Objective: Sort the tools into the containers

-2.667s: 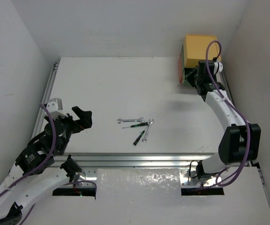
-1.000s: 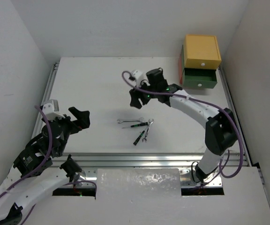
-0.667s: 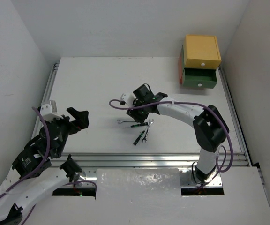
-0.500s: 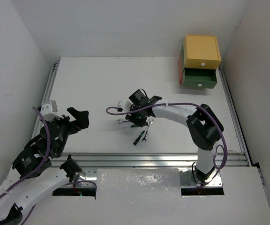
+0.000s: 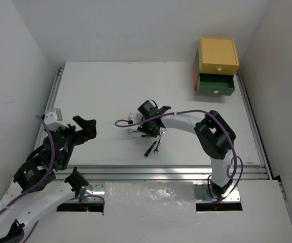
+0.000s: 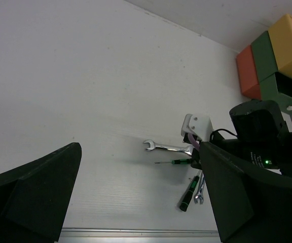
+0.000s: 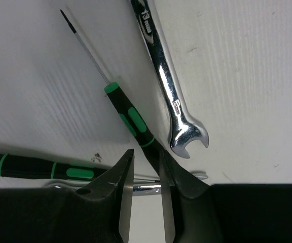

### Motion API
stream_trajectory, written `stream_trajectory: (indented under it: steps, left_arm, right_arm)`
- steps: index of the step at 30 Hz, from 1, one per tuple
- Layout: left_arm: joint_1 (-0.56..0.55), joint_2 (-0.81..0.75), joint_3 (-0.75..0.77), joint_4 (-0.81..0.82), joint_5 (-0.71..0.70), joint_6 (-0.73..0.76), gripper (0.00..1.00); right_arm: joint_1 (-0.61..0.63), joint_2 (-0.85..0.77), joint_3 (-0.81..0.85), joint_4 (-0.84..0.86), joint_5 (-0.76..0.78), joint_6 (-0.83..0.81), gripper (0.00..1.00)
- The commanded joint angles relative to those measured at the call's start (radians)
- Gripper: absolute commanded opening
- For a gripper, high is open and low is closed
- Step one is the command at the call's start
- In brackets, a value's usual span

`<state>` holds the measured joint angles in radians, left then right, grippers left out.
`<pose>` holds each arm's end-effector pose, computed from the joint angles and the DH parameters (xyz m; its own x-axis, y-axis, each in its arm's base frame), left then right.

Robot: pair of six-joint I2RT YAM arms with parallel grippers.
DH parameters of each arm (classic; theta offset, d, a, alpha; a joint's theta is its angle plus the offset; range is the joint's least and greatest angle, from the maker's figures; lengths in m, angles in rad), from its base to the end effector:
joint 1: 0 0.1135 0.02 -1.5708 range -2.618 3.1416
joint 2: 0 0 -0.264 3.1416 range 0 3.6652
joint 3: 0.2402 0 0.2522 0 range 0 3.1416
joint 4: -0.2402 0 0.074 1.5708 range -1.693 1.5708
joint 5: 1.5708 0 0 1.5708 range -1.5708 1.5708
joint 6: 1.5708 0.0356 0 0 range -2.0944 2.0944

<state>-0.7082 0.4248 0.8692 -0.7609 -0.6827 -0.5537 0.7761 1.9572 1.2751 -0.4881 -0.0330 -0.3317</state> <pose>0.0688 -0.0294 0.3502 -0.2270 -0.3427 -0.9116 -0.0824 0.9394 -0.3327 0.2776 0.2742 0.1493 -0.3904 -0.8392 -0.3786 -0.8846 0.4558 -0.0983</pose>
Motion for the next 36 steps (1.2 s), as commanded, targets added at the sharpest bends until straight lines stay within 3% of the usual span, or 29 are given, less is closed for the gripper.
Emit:
stream_trajectory:
  steps: [1,9,18,26,36]
  left_arm:
    - [0.0,0.011,0.01,0.023,0.009,0.012,1.0]
    - [0.0,0.005,0.008,0.025,0.009,0.012,1.0]
    - [0.0,-0.003,0.008,0.025,0.009,0.011,1.0]
    - [0.0,-0.006,0.008,0.021,0.008,0.011,1.0]
    - [-0.002,-0.008,0.008,0.021,0.003,0.008,1.0]
  right_arm:
    - [0.009,0.022,0.009,0.037,0.019,-0.024,0.26]
    - [0.015,0.048,0.003,0.037,0.021,-0.026,0.23]
    - [0.026,0.062,0.003,0.022,0.008,-0.032,0.26]
    - [0.032,0.02,-0.013,0.062,0.031,-0.047,0.11]
    - [0.025,-0.253,-0.12,0.221,0.097,-0.035,0.06]
